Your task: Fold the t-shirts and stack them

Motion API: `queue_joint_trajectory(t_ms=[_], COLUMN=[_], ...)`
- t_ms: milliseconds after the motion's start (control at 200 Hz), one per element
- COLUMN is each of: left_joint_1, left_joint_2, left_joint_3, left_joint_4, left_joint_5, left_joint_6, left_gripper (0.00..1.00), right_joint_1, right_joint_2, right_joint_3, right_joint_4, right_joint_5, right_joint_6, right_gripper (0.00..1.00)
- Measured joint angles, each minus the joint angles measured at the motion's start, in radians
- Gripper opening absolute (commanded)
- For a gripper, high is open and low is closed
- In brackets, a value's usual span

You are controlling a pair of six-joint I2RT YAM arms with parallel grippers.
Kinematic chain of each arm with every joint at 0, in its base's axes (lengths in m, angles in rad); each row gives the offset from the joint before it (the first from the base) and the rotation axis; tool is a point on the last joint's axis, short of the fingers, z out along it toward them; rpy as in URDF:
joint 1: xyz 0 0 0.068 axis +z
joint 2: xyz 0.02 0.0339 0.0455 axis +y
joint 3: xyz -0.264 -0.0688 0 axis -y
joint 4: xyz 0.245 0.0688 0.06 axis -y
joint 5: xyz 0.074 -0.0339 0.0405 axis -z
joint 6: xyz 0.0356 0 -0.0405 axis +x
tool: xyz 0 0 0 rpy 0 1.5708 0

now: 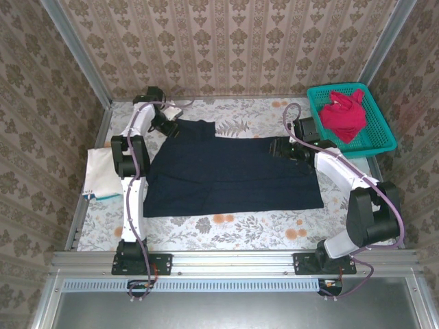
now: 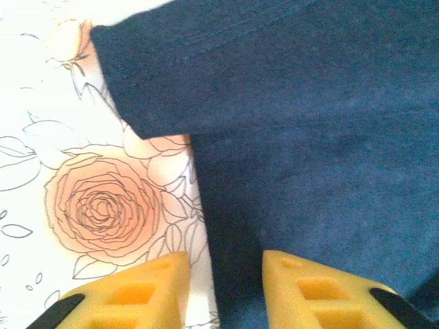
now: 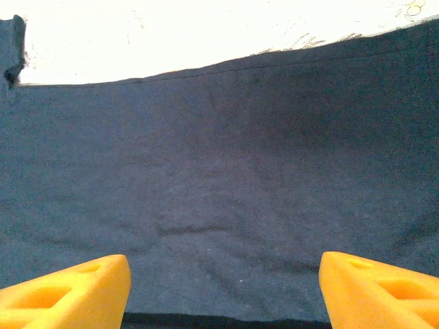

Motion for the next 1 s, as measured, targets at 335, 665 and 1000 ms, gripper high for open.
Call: queue_joint_trajectory(t_ms=[335,665,1000], left_joint_1=[-0.008,-0.005,0.011], left_joint_2=[0.008,-0.016,-0.107], left_joint_3=[0.021,-0.031,-0.199], left_joint_4=[-0.026,-0.005,0.077], left_joint_5=[-0.012,0.022,0.047], left_joint_6=[0.011,0.025,0.077], left_gripper=[0.00,0.00,0.00], right_joint_1=[0.000,-0.034,-0.151], right_joint_2=[0.020,0.101,0.393], right_joint_3=[0.000,0.079,0.361], right_joint_4=[0.000,-0.011,-0.107], right_joint_5=[0.022,0.097,0.231], right_joint_6=[0.013,0.085,0.180], right_gripper=[0.74,0.70,0.56])
